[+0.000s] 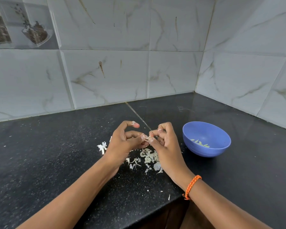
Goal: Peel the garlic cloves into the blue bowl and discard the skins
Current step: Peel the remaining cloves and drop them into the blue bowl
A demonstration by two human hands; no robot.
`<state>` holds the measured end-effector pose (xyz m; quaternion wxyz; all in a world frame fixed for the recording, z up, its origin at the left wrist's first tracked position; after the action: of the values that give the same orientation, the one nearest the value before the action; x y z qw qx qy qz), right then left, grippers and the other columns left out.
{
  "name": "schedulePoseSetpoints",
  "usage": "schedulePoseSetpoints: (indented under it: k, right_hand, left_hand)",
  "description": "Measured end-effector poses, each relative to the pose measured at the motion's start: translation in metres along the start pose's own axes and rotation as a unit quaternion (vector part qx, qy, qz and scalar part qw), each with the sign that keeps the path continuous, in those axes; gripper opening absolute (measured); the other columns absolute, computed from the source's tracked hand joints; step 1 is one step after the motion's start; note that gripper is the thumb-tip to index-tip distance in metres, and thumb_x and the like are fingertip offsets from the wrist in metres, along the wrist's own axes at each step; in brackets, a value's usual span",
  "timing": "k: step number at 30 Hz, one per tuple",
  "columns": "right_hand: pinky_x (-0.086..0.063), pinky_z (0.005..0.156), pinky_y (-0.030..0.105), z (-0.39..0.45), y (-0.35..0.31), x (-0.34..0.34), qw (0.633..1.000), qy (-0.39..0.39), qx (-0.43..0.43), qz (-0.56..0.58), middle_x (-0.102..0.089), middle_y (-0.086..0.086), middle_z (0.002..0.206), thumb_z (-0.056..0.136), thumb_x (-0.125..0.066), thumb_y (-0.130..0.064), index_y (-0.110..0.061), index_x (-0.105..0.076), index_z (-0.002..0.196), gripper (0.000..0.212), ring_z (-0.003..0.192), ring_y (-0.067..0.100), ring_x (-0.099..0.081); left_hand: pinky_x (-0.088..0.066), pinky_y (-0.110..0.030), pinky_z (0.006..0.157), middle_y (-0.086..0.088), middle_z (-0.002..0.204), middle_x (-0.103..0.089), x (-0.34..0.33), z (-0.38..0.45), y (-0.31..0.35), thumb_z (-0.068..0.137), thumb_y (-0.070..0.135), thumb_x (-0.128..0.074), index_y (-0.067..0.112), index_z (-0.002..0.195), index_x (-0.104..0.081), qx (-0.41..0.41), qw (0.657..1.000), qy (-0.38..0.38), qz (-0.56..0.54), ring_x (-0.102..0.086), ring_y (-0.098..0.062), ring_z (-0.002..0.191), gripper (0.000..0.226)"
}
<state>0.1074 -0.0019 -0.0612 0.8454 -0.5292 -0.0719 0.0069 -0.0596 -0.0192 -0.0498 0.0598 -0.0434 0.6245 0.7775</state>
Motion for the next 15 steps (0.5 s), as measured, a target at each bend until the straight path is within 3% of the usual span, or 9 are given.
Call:
schedulePoseSetpoints:
  k: [4,6,8,11,15]
  right_hand:
    - [-0.059,0.083,0.046,-0.005,-0.002,-0.004,0.994,0.012,0.056,-0.090,-0.063,0.004,0.103,0.101,-0.062,0.000,-0.024,-0.044,0.109,0.032,0.093,0.020,-0.064]
    - [-0.048,0.074,0.035,-0.007,-0.005,-0.003,0.982,0.014,0.096,-0.162,-0.061,-0.007,0.099,0.098,-0.065,-0.003,-0.030,-0.044,0.107,0.035,0.084,0.011,-0.053]
    - [-0.044,0.074,0.028,-0.009,-0.009,-0.001,0.965,0.018,0.127,-0.229,-0.059,-0.016,0.102,0.096,-0.069,-0.008,-0.032,-0.047,0.114,0.037,0.088,0.011,-0.049]
    - [-0.053,0.077,0.033,-0.010,-0.010,0.000,0.960,0.015,0.124,-0.252,-0.062,-0.020,0.111,0.095,-0.071,-0.013,-0.035,-0.049,0.126,0.043,0.100,0.013,-0.055]
    - [-0.055,0.075,0.034,-0.009,-0.009,0.001,0.960,0.016,0.139,-0.243,-0.068,-0.019,0.102,0.096,-0.074,-0.017,-0.036,-0.051,0.127,0.043,0.091,0.013,-0.062]
  left_hand:
    - [-0.065,-0.044,0.091,-0.025,0.097,-0.079,-0.002,-0.001,-0.001,0.095,-0.003,-0.077,0.006,0.129,-0.056,-0.015,1.000,0.004,0.025,-0.080,-0.040,0.093,0.041]
    - [-0.066,-0.050,0.090,-0.024,0.093,-0.079,0.000,0.000,-0.001,0.093,-0.004,-0.079,0.006,0.127,-0.056,-0.029,0.998,0.019,0.048,-0.079,-0.042,0.090,0.042]
    - [-0.066,-0.055,0.089,-0.021,0.090,-0.079,0.002,0.001,0.000,0.091,-0.003,-0.082,0.009,0.125,-0.056,-0.044,0.995,0.031,0.078,-0.079,-0.043,0.086,0.044]
    - [-0.066,-0.055,0.086,-0.015,0.085,-0.080,0.002,0.002,0.001,0.090,0.003,-0.086,0.016,0.121,-0.058,-0.072,0.987,0.037,0.139,-0.080,-0.038,0.080,0.044]
    - [-0.067,-0.052,0.082,-0.011,0.083,-0.079,-0.001,0.001,0.003,0.088,0.006,-0.088,0.020,0.119,-0.059,-0.087,0.979,0.042,0.179,-0.079,-0.030,0.075,0.044]
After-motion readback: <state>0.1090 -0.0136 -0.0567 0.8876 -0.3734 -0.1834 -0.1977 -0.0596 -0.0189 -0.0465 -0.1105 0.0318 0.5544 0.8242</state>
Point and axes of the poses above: each hand's wrist, its own z-axis towards the middle knuckle, its own x-axis out of the back of the hand, y = z × x, the point moved 3 cm from there along z, towards the middle knuckle
